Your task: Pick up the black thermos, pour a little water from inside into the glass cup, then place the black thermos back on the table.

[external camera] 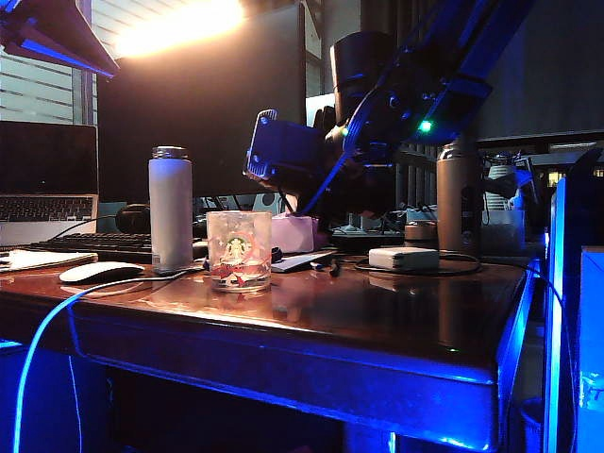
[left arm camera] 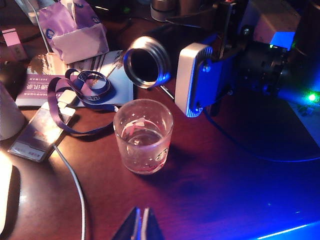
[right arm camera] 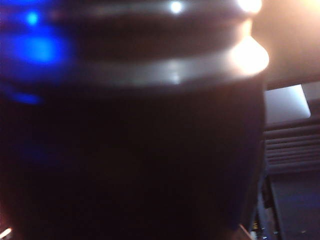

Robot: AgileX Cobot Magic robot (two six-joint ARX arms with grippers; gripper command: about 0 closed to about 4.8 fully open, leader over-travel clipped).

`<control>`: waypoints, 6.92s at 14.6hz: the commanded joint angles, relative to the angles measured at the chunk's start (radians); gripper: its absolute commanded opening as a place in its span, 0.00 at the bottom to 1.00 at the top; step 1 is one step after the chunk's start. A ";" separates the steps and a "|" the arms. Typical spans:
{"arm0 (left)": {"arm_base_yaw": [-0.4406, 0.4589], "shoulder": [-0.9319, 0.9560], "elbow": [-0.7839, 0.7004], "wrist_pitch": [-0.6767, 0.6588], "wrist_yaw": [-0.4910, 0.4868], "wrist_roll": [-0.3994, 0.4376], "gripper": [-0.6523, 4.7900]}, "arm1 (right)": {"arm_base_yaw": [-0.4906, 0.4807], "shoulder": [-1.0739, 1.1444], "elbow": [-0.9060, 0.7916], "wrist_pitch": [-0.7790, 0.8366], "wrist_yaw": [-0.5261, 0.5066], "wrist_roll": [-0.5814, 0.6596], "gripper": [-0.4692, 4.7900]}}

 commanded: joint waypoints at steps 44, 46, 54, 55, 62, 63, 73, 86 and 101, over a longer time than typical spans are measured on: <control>0.000 -0.002 0.005 0.021 0.007 -0.003 0.18 | 0.006 -0.025 -0.009 -0.101 0.055 1.332 0.43; 0.000 -0.002 0.005 0.018 0.007 -0.003 0.18 | 0.000 -0.025 -0.009 -0.123 0.055 1.324 0.43; 0.000 -0.002 0.005 0.018 0.007 -0.003 0.18 | 0.001 -0.025 -0.009 -0.122 0.015 1.252 0.69; 0.000 -0.002 0.005 0.018 0.007 -0.003 0.18 | 0.001 -0.025 -0.009 -0.122 0.015 1.252 0.69; 0.000 -0.002 0.005 0.018 0.007 -0.003 0.18 | 0.001 -0.025 -0.009 -0.121 -0.023 1.249 1.00; 0.000 -0.002 0.005 0.018 0.007 -0.003 0.18 | 0.001 -0.026 -0.009 -0.121 -0.023 1.248 1.00; 0.000 -0.002 0.005 0.022 0.007 -0.003 0.18 | 0.005 -0.051 -0.008 -0.084 -0.044 1.204 0.60; 0.000 -0.002 0.005 0.022 0.007 -0.004 0.18 | 0.005 -0.175 -0.008 -0.180 -0.064 1.149 0.53; 0.000 -0.002 0.005 0.025 0.007 -0.004 0.18 | 0.005 -0.229 -0.008 -0.458 -0.225 1.252 0.55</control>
